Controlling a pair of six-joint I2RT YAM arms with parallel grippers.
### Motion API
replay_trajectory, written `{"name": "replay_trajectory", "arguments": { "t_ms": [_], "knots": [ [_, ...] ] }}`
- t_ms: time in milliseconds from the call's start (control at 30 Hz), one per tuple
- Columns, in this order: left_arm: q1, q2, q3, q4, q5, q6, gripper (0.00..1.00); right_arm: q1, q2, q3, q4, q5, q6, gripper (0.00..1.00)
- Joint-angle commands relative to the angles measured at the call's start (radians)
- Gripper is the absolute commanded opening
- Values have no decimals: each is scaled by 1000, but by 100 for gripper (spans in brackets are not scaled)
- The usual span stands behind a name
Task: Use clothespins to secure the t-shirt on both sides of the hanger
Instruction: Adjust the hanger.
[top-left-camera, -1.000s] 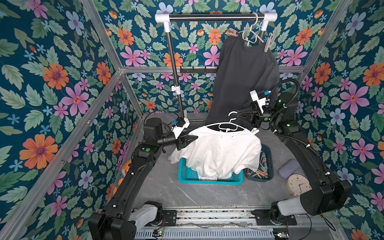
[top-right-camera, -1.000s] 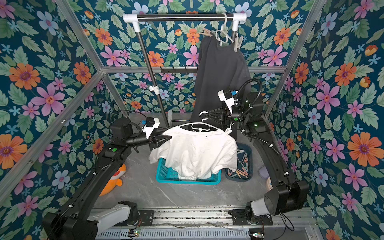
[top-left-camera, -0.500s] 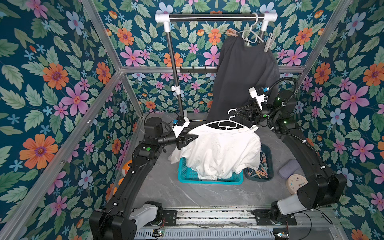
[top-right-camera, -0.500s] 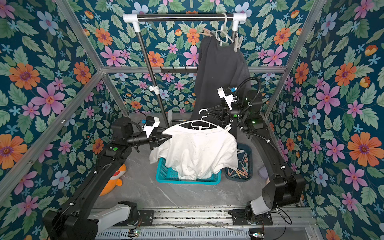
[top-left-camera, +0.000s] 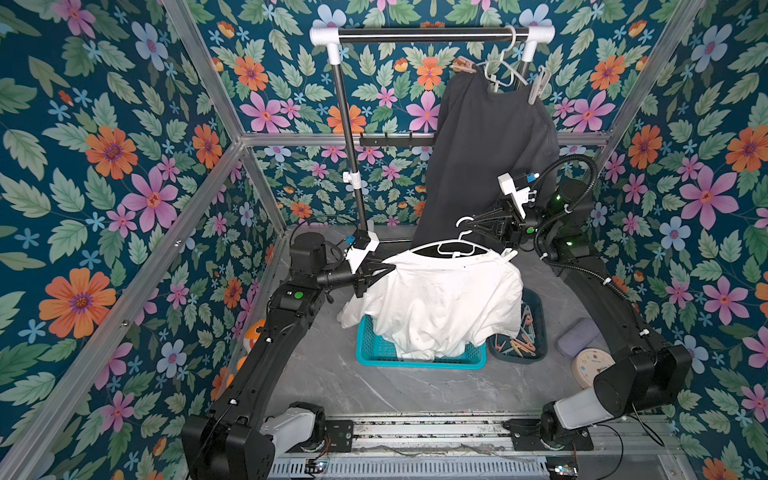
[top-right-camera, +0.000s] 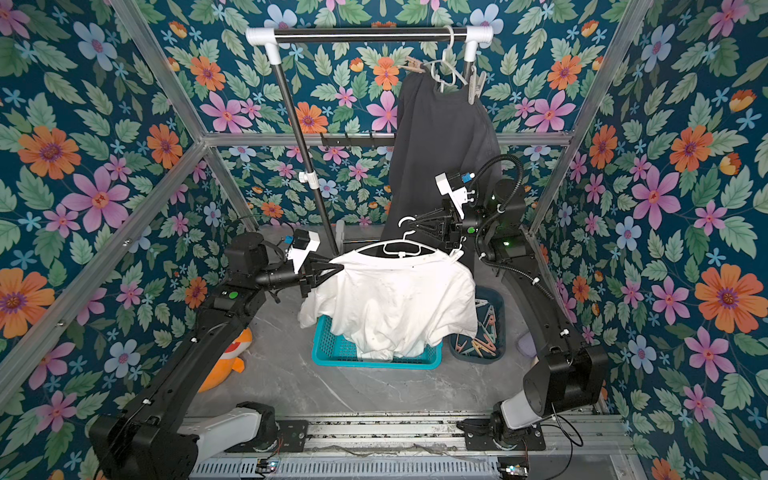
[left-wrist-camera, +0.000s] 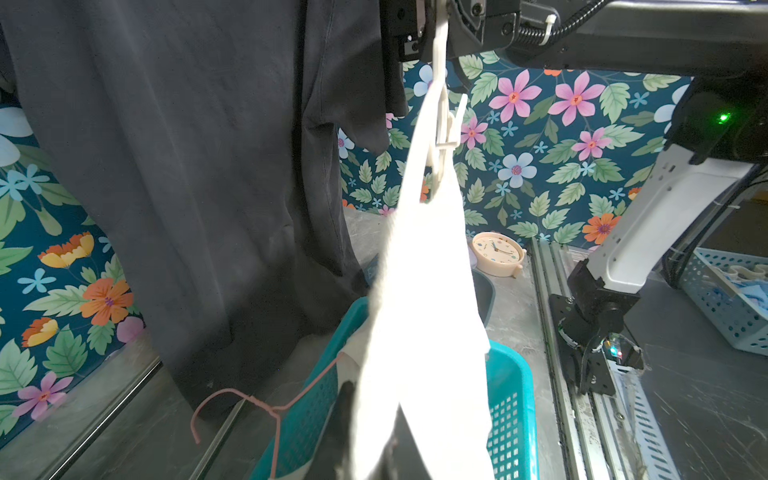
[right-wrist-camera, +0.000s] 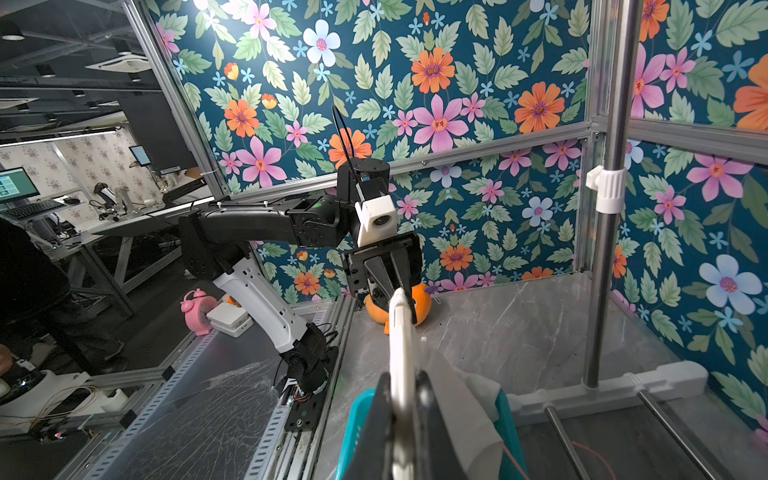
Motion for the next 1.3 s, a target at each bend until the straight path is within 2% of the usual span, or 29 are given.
{"name": "replay_trajectory", "arguments": {
  "t_ms": [0, 267, 367, 533, 600, 667, 800, 967, 1067, 1133, 1267],
  "knots": [
    [0, -1, -7, 60, -16, -39, 12, 1, 9, 12, 39, -10, 2, 0],
    [0, -28, -60, 127, -120, -127, 13, 1, 32, 18, 51, 6, 5, 0],
    [-1, -25, -59, 123, -94, -126, 11, 1, 34, 18, 52, 11, 6, 0],
    [-1, -13, -42, 92, -42, -81, 0, 1, 29, 17, 31, 31, -4, 1],
    [-1, -2, -27, 63, -38, -63, 0, 1, 27, 14, 25, 44, -7, 6],
    [-1, -2, -23, 54, -33, -55, 0, 0, 24, 10, 19, 52, -15, 20],
    [-1, -26, -43, 74, -42, -42, 0, 1, 23, 10, 11, 56, -21, 28],
    [-1, -35, -51, 73, -56, -36, 0, 1, 7, 18, -45, 89, -58, 54],
    [-1, -44, -56, 74, -74, -27, 0, 2, -33, 34, -163, 151, -137, 67],
    [-2, -62, -70, 86, -97, -15, 0, 0, -76, 40, -273, 213, -212, 69],
    [-2, -83, -91, 91, -133, 3, 0, 1, -193, -33, -349, 380, -260, 70]
  ]
}}
